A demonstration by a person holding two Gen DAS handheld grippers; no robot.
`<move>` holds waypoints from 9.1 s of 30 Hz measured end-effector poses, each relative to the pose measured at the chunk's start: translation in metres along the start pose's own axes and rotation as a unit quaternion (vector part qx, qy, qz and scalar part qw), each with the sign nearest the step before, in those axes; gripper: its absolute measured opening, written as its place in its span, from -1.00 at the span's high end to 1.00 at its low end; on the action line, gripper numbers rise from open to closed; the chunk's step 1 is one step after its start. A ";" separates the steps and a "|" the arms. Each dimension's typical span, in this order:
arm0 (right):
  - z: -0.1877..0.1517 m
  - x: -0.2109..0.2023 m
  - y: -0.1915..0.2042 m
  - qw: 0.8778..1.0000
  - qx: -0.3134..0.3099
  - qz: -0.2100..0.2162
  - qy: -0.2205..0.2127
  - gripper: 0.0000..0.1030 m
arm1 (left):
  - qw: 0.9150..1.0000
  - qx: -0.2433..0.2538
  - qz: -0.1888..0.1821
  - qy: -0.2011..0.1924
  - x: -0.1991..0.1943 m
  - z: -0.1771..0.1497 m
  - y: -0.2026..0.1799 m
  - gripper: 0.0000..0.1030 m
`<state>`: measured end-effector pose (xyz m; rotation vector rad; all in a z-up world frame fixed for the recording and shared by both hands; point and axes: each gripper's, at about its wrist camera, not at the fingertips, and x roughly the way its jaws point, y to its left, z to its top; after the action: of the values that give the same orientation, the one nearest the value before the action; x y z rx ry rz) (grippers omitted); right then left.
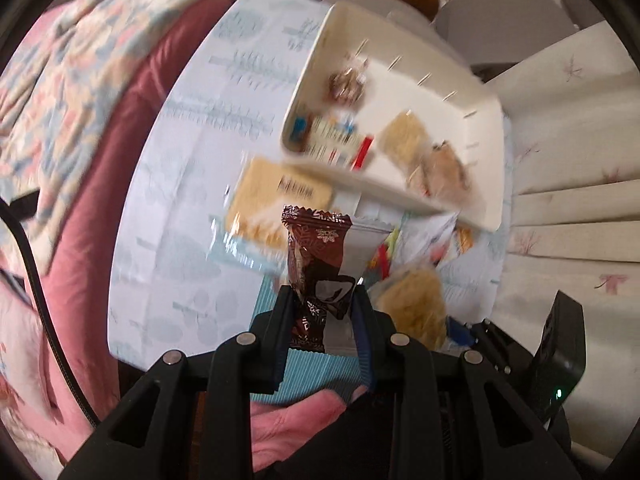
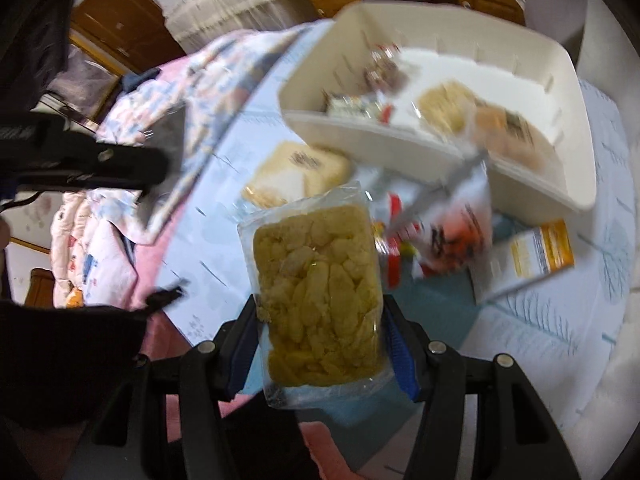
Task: Organize snacks
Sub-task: 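Lift the chocolate snack and corn-puff bag and carry them over the tray, then open both tools to release the chocolate snack and corn-puff bag into the tray, then move the left tool to the Fuji bread pack while the right tool approaches the white DONGZHO bag, then grasp the Fuji bread pack with the left tool while the right tool grasps the white DONGZHO bag, then lift the bread pack and white bag and carry them over the tray, then open both tools to release the bread pack and white bag into the tray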
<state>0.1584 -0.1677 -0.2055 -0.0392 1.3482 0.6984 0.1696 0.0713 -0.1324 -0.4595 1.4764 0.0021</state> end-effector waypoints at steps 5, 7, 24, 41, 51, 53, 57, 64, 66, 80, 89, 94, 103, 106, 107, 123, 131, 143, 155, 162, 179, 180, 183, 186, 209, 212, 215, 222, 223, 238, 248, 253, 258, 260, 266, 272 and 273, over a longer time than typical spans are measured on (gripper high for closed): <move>0.019 -0.022 0.002 0.999 -0.015 0.004 -0.043 -0.13 | 1.000 0.018 -0.011 -0.020 0.006 0.020 -0.027 0.48; 0.026 -0.028 -0.001 0.998 -0.010 0.003 -0.058 -0.13 | 0.999 0.026 -0.015 -0.030 0.004 0.030 -0.035 0.48; 0.083 -0.057 -0.070 0.977 0.063 -0.080 -0.186 -0.13 | 0.989 0.101 -0.062 -0.087 0.047 0.100 -0.085 0.48; 0.092 -0.034 -0.131 0.958 0.142 -0.039 -0.245 -0.53 | 0.990 0.100 -0.046 -0.087 0.082 0.108 -0.092 -0.08; 0.072 -0.053 -0.127 0.959 0.151 -0.011 -0.238 -0.65 | 0.991 0.094 -0.024 -0.097 0.057 0.060 -0.090 -0.36; 0.067 -0.058 -0.126 0.960 0.150 -0.005 -0.238 -0.69 | 0.990 0.088 -0.022 -0.104 0.052 0.049 -0.089 -0.38; 0.056 -0.065 -0.123 0.962 0.143 0.005 -0.231 -0.69 | 0.992 0.063 -0.028 -0.110 0.042 0.025 -0.080 -0.39; 0.032 -0.069 -0.122 0.967 0.138 0.013 -0.214 -0.69 | 0.993 0.018 -0.018 -0.116 0.033 -0.020 -0.057 -0.44; 0.026 -0.067 -0.122 0.969 0.136 0.020 -0.205 -0.69 | 0.993 0.009 -0.013 -0.117 0.032 -0.030 -0.051 -0.46; -0.005 -0.043 -0.117 0.975 0.173 0.017 -0.139 -0.69 | 0.995 0.020 0.012 -0.102 0.027 -0.071 -0.010 -0.61; -0.027 -0.036 -0.088 0.960 0.237 -0.009 -0.146 -0.69 | 0.994 0.081 -0.002 -0.073 0.026 -0.058 0.017 -0.61; -0.047 -0.024 -0.065 0.944 0.285 -0.040 -0.159 -0.69 | 0.991 0.124 -0.019 -0.051 0.028 -0.047 0.039 -0.61; -0.068 -0.005 -0.031 0.900 0.374 -0.101 -0.199 -0.69 | 0.987 0.152 -0.053 0.001 0.044 -0.016 0.083 -0.61; -0.070 -0.002 -0.017 0.891 0.381 -0.124 -0.215 -0.69 | 0.987 0.147 -0.068 0.019 0.053 -0.004 0.096 -0.61; -0.070 -0.001 -0.013 0.889 0.380 -0.131 -0.217 -0.69 | 0.987 0.143 -0.074 0.026 0.056 -0.001 0.100 -0.61; -0.053 0.000 0.014 0.902 0.284 -0.247 -0.213 -0.69 | 0.982 0.025 -0.139 0.122 0.128 0.033 0.131 -0.61; -0.036 0.019 0.002 0.919 0.227 -0.269 -0.179 -0.69 | 0.983 -0.002 -0.121 0.141 0.156 0.050 0.119 -0.61; -0.015 0.042 -0.028 0.931 0.197 -0.264 -0.154 -0.63 | 0.983 -0.023 -0.092 0.158 0.174 0.061 0.100 -0.61; 0.003 0.062 -0.047 0.944 0.163 -0.254 -0.136 -0.47 | 0.982 -0.033 -0.059 0.174 0.192 0.063 0.083 -0.76; 0.006 0.067 -0.049 0.946 0.150 -0.260 -0.124 -0.34 | 0.981 -0.050 -0.042 0.184 0.209 0.062 0.074 -0.78; 0.000 0.064 -0.039 0.947 0.160 -0.257 -0.109 -0.19 | 0.983 -0.059 -0.064 0.165 0.183 0.058 0.091 0.41; -0.001 0.063 -0.036 0.946 0.161 -0.258 -0.109 -0.18 | 0.982 -0.058 -0.067 0.165 0.181 0.056 0.093 0.53; -0.005 0.059 -0.030 0.945 0.165 -0.260 -0.113 -0.17 | 0.982 -0.048 -0.078 0.163 0.174 0.055 0.094 0.79; -0.009 0.054 -0.025 0.941 0.171 -0.268 -0.119 -0.17 | 0.983 -0.033 -0.089 0.154 0.160 0.053 0.092 0.83; -0.007 0.005 0.049 0.923 0.154 -0.287 -0.206 -0.16 | 0.987 0.041 -0.133 0.084 0.039 0.061 0.093 0.85; 0.000 -0.001 0.060 0.924 0.141 -0.282 -0.216 -0.16 | 0.985 0.050 -0.146 0.072 0.019 0.065 0.090 0.85; 0.008 -0.005 0.069 0.925 0.127 -0.280 -0.223 -0.16 | 0.984 0.064 -0.156 0.058 0.000 0.068 0.082 0.85; 0.028 -0.016 0.079 0.926 0.099 -0.274 -0.241 -0.16 | 0.981 0.094 -0.165 0.028 -0.032 0.080 0.057 0.85; 0.032 -0.018 0.080 0.926 0.096 -0.272 -0.244 -0.16 | 0.981 0.098 -0.167 0.023 -0.035 0.083 0.053 0.85; 0.074 -0.037 0.028 0.936 0.148 -0.199 -0.249 -0.16 | 0.978 0.110 -0.174 -0.008 -0.042 0.137 -0.015 0.85; 0.103 -0.019 -0.038 0.945 0.207 -0.130 -0.216 -0.17 | 0.978 0.118 -0.174 0.004 -0.005 0.172 -0.058 0.89; 0.110 -0.003 -0.062 0.949 0.224 -0.103 -0.194 -0.21 | 0.978 0.126 -0.162 0.027 0.022 0.182 -0.073 0.89; 0.109 0.005 -0.071 0.948 0.235 -0.108 -0.185 -0.49 | 0.978 0.130 -0.155 0.042 0.038 0.180 -0.076 0.89; 0.107 0.004 -0.072 0.946 0.239 -0.108 -0.188 -0.49 | 0.979 0.134 -0.149 0.042 0.041 0.178 -0.075 0.89; 0.099 -0.005 -0.074 0.939 0.262 -0.112 -0.192 -0.50 | 0.978 0.163 -0.129 0.032 0.036 0.164 -0.066 0.81; 0.079 -0.021 -0.059 0.929 0.284 -0.113 -0.210 -0.50 | 0.969 0.210 -0.126 0.014 0.018 0.137 -0.055 0.70; 0.076 -0.024 -0.056 0.927 0.288 -0.113 -0.213 -0.50 | 0.968 0.217 -0.128 0.012 0.014 0.131 -0.052 0.68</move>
<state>0.2502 -0.1913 -0.1852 0.4027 1.0582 0.0823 0.3105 0.0586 -0.1273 -0.2873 1.3808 -0.5242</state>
